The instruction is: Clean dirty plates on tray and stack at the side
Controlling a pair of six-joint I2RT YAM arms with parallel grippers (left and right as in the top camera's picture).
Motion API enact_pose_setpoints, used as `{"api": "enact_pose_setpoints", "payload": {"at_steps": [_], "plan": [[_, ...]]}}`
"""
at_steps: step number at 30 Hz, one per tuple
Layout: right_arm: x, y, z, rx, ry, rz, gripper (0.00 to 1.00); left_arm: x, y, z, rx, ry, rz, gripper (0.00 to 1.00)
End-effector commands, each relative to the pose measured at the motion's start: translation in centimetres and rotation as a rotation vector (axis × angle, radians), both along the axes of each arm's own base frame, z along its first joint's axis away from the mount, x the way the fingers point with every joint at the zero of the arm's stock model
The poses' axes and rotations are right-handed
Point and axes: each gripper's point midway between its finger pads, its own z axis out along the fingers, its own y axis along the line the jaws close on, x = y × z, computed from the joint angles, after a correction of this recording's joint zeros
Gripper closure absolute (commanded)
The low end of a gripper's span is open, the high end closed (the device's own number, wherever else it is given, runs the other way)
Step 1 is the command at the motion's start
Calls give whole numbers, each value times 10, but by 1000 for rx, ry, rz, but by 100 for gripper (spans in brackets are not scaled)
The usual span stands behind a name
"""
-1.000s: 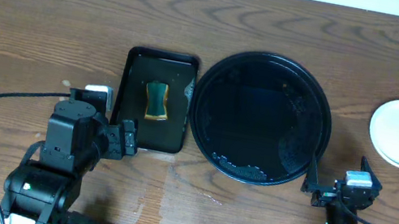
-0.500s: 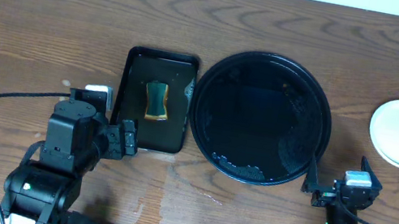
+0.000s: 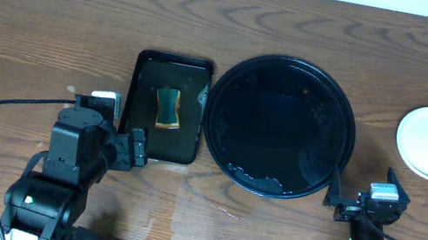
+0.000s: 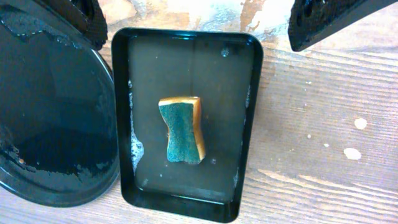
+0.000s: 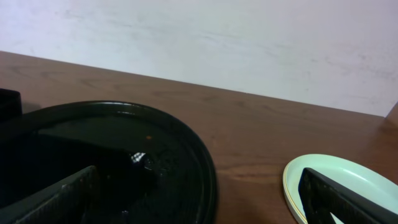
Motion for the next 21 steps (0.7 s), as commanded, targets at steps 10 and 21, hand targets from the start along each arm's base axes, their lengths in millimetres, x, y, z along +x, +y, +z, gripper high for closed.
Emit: {"api": "enact_pose_setpoints", "payload": {"at_steps": [10, 21], "plan": [[0, 3, 0, -10, -1, 13, 1, -1, 13, -5, 18, -39, 41, 7], [0, 3, 0, -10, -1, 13, 1, 18, 29, -29, -28, -473, 116, 7]]}}
